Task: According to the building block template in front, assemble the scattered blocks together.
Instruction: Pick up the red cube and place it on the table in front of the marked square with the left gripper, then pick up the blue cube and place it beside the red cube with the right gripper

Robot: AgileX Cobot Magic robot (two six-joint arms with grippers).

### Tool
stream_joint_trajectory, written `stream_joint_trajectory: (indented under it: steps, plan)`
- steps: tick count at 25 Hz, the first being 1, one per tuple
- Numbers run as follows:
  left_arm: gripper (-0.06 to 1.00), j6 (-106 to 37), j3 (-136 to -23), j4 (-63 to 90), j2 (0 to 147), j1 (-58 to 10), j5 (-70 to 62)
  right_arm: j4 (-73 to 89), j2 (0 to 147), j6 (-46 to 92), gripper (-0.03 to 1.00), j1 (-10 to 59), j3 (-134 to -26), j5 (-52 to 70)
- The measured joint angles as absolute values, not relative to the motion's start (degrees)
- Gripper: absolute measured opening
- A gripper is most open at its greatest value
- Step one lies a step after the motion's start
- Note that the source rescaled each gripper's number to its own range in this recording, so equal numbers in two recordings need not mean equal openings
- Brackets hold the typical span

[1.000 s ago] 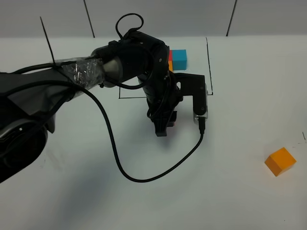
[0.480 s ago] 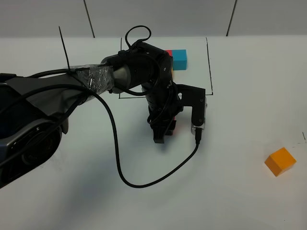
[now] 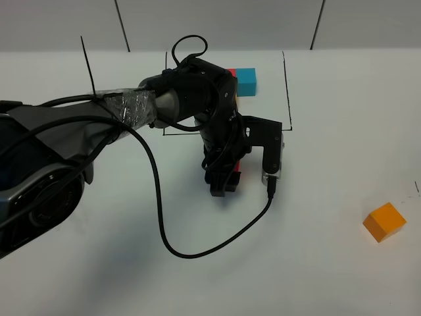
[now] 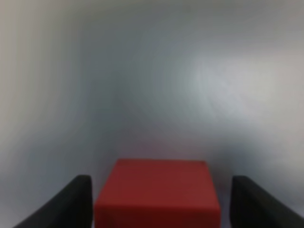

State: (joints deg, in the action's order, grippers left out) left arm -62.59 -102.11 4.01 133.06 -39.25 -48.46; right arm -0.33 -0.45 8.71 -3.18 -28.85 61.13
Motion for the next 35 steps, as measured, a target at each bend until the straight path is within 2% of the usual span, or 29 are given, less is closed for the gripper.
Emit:
stream_joint_trajectory:
  steps: [2, 4, 6, 10, 14, 16, 20, 27, 35]
  plan:
    - [0.86, -61.2, -102.7, 3.8, 131.4, -39.6, -48.8, -0.3, -0.4, 8.7, 0.72, -3.2, -28.9, 61.1]
    - [0.97, -59.3, -103.6, 2.9, 128.1, -40.1, -49.1, -0.3, -0.4, 8.7, 0.72, -3.2, -28.9, 61.1]
    - [1.0, -57.5, -103.9, 0.9, 124.3, -40.5, -49.4, -0.3, -0.4, 8.7, 0.72, -3.2, -28.9, 61.1]
    - [0.98, -52.8, -104.1, -5.5, 116.5, -40.5, -53.1, -0.3, -0.4, 8.7, 0.72, -3.2, -28.9, 61.1]
    - [0.88, -42.9, -104.1, -13.2, 109.3, -39.6, -62.9, -0.3, -0.4, 8.7, 0.72, -3.2, -28.9, 61.1]
    - [0.81, -35.5, -104.1, -15.4, 106.0, -37.7, -67.5, -0.3, -0.4, 8.7, 0.72, -3.2, -28.9, 61.1]
    - [0.72, -26.5, -102.5, -16.6, 100.2, -32.3, -68.3, -0.3, -0.4, 8.7, 0.72, -3.2, -28.9, 61.1]
    - [0.7, -27.8, -89.8, -17.7, 83.9, -26.1, -68.3, -0.3, -0.4, 8.7, 0.72, -3.2, -28.9, 61.1]
    - [0.7, -25.6, -72.5, -22.6, 56.7, -19.2, -68.4, -0.3, -0.4, 8.7, 0.72, -3.2, -28.9, 61.1]
